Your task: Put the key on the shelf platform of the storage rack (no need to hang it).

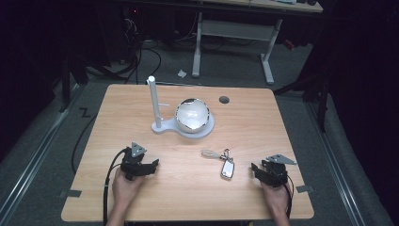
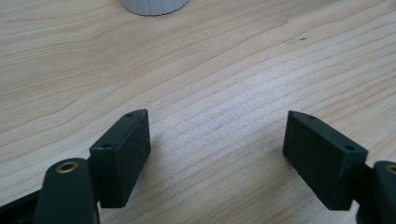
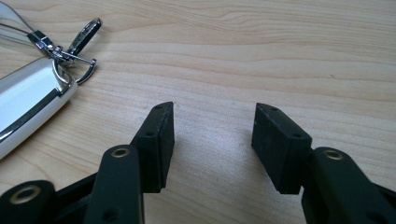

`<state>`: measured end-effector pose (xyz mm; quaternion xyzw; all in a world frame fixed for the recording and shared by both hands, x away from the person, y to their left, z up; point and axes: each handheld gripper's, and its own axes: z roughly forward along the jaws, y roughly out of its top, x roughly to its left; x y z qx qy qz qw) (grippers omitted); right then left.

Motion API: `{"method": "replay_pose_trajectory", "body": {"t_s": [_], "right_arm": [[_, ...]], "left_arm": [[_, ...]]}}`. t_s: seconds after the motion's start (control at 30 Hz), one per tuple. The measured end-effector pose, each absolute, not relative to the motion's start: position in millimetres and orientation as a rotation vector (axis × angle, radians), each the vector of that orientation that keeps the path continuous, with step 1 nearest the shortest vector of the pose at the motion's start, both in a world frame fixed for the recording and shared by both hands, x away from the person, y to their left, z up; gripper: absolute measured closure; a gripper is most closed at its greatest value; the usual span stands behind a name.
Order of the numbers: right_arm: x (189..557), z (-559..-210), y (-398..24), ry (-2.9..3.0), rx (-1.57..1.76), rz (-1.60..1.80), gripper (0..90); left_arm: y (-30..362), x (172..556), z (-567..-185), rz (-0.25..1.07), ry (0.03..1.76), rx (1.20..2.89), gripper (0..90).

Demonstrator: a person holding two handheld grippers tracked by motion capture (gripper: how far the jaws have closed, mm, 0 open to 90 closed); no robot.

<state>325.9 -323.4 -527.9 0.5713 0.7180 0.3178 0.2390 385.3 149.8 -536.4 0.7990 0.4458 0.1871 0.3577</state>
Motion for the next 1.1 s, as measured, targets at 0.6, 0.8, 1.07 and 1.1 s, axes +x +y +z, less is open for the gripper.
{"method": "replay_pose_trajectory", "body": {"t_s": [0.6,0.8,1.07,1.1], "right_arm": [[318,-506,-293,2.064,1.389,0.941,54.1],[321,-503,-281,2.108,1.343,0.967,56.3],[332,-499,-268,2.156,1.327,1.006,60.7],[332,-499,-268,2.156,1.327,1.006,60.7]], "left_arm": [[150,385,-536,0.483,1.148,2.064,23.7],[150,385,-536,0.483,1.148,2.064,23.7],[150,385,-536,0.483,1.148,2.064,23.7],[150,385,-536,0.483,1.148,2.064,23.7]]}}
